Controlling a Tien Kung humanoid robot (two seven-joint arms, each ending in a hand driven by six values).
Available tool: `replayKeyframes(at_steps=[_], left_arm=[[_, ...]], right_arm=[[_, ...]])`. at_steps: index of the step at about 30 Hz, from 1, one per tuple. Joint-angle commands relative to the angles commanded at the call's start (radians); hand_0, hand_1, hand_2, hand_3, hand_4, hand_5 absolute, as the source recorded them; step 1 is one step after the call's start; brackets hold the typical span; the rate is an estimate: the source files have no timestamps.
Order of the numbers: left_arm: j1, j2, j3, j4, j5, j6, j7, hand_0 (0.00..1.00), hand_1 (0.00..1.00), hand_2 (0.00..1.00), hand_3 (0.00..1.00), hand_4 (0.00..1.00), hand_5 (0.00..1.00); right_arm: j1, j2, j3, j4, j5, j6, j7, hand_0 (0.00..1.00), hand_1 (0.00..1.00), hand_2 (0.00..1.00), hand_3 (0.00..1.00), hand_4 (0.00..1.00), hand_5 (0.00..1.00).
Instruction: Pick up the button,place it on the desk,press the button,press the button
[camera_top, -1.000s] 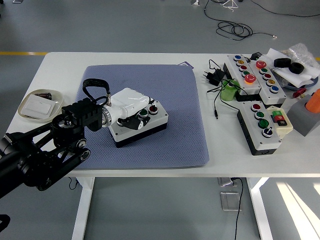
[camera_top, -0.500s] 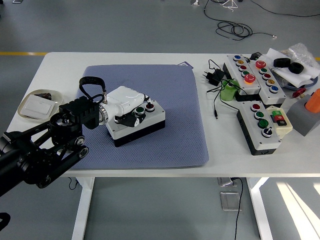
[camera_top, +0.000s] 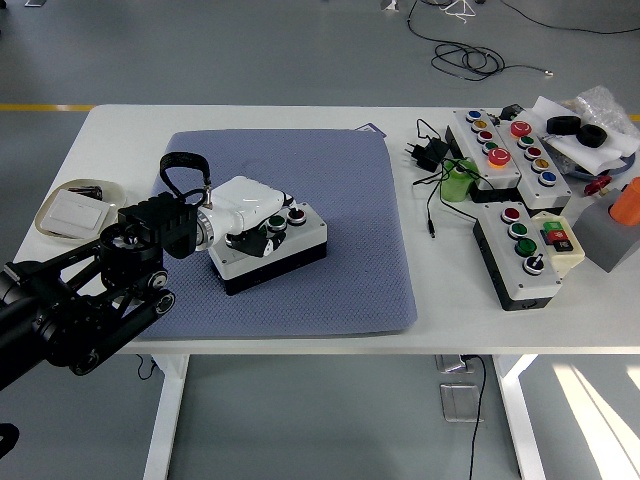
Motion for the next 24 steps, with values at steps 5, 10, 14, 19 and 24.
replayKeyframes(at_steps=[5,10,14,19,24], left_arm=[[0.006,0.006,-0.036,-0.033,-0.003,0.016,-0.001,0.034,0.091,0.122,0.7,0.504,0.262],[0.006,0.017,-0.085,-0.091,-0.023,0.02,-0.002,0.031,0.088,0.121,0.717,0.508,0.282],[0.009,0.021,-0.112,-0.121,-0.031,0.027,-0.003,0.031,0.087,0.121,0.723,0.511,0.306],[0.022,0.022,-0.171,-0.151,-0.044,0.078,0.006,0.016,0.088,0.132,0.728,0.526,0.382],[0.045,0.019,-0.218,-0.156,-0.148,0.233,0.013,0.002,0.075,0.154,0.763,0.667,0.643]], right_arm=[[0.001,0.0,0.0,0.0,-0.001,0.001,0.0,0.787,0.797,0.817,0.751,0.412,0.479],[0.002,0.0,0.001,0.0,-0.001,0.001,0.001,0.787,0.797,0.817,0.751,0.412,0.479],[0.002,0.0,0.003,0.0,-0.004,0.001,0.0,0.787,0.797,0.817,0.751,0.412,0.479],[0.002,0.0,0.004,0.0,-0.005,0.001,0.0,0.787,0.797,0.817,0.751,0.412,0.479],[0.0,0.001,0.004,0.0,-0.005,0.0,-0.001,0.787,0.797,0.817,0.751,0.412,0.479]])
